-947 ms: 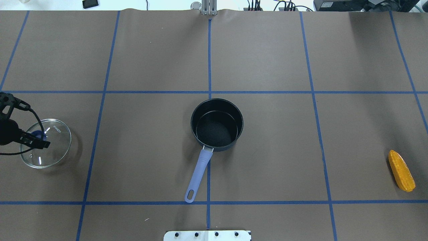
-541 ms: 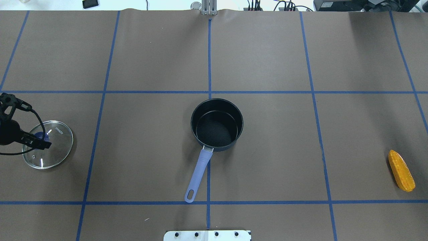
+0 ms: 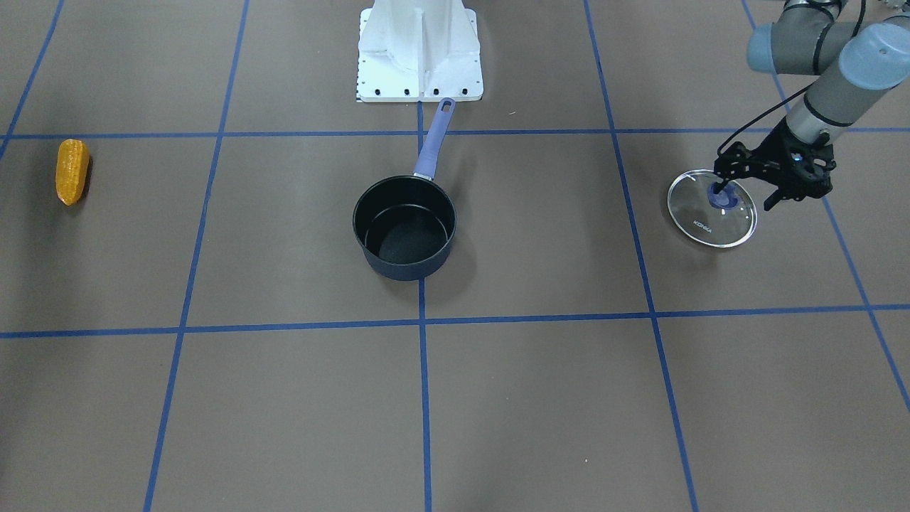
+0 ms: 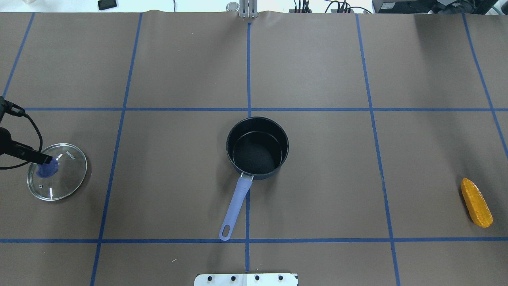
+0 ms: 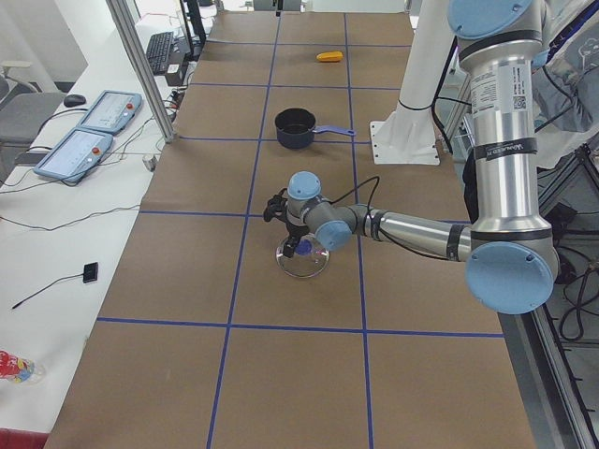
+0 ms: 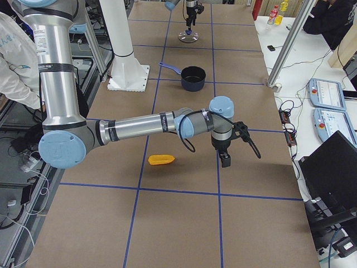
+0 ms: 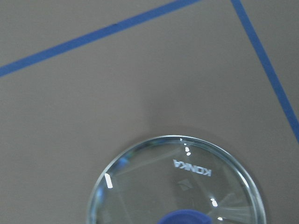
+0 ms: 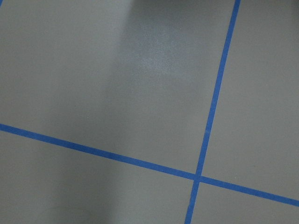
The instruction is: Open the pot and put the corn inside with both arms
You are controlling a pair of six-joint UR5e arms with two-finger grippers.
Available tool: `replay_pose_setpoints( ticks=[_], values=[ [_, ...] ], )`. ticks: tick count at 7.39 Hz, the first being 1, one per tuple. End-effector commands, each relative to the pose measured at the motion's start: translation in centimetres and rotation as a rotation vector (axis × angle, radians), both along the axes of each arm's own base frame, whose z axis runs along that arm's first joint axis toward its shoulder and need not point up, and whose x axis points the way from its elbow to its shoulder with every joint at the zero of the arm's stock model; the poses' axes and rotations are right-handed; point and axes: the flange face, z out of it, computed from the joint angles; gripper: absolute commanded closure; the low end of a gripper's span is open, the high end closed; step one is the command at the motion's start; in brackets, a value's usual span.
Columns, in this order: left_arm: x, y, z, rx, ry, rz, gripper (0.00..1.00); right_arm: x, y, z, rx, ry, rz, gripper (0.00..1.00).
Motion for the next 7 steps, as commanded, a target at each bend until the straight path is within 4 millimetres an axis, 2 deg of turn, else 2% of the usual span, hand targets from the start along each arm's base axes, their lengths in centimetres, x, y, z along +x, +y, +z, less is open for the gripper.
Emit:
replay_pose_setpoints(
  ticks=[1,2,3,4,5,6,7],
  values=[
    [-11.7,-6.3,-1.1,0.044,-0.095,0.001,0.01,-1.7,1.1,-1.9,-0.044,-0.031,0.060,0.00],
    [-17.5,-8.6,-2.0,0.033,-0.147,0.004,0.01,-2.1,3.5,-2.9,-0.050,-0.044,0.069,0.00],
    [-21.1,-9.1,-0.6,-0.001,-0.196,0.085,0.01,-2.4,6.5,-3.9,-0.083,-0.077,0.089,0.00],
    [-24.5,-9.3,2.4,-0.062,-0.208,0.105,0.01,-3.0,9.0,-4.7,-0.100,-0.092,0.088,0.00],
    [-25.1,-9.1,4.0,-0.069,-0.200,0.128,0.01,-4.4,11.0,-4.9,-0.135,-0.098,0.088,0.00],
    [-24.8,-8.3,4.6,-0.070,-0.150,0.128,0.01,-6.6,13.6,-4.9,-0.162,-0.115,0.099,0.00],
    [-24.8,-8.3,4.6,-0.073,-0.139,0.124,0.01,-8.3,17.5,-2.7,-0.147,-0.135,0.129,0.00]
  ],
)
